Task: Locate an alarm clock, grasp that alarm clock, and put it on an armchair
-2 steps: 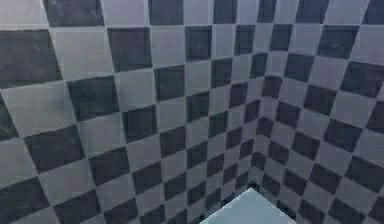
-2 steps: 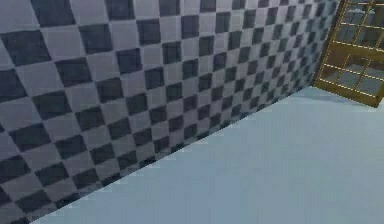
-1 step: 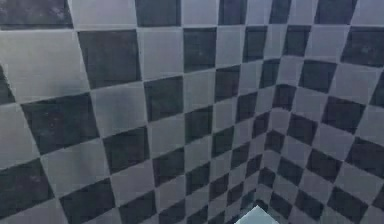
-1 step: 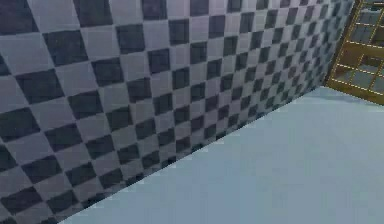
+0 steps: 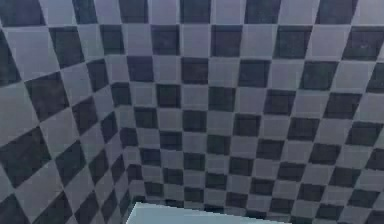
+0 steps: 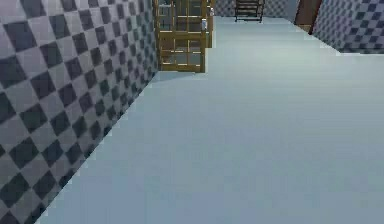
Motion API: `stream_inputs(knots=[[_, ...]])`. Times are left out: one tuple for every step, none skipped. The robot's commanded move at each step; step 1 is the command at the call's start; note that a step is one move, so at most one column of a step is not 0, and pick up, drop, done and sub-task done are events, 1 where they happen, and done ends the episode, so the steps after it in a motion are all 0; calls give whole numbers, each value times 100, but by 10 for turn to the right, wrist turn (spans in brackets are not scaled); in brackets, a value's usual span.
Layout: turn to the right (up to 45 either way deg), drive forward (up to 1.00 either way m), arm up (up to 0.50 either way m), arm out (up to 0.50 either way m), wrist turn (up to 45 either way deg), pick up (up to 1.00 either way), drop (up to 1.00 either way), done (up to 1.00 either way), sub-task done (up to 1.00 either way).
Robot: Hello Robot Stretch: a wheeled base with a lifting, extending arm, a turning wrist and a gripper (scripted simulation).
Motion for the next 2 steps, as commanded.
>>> stream_inputs(knots=[[450,0,0,0,0,0,0,0,0],[450,0,0,0,0,0,0,0,0]])
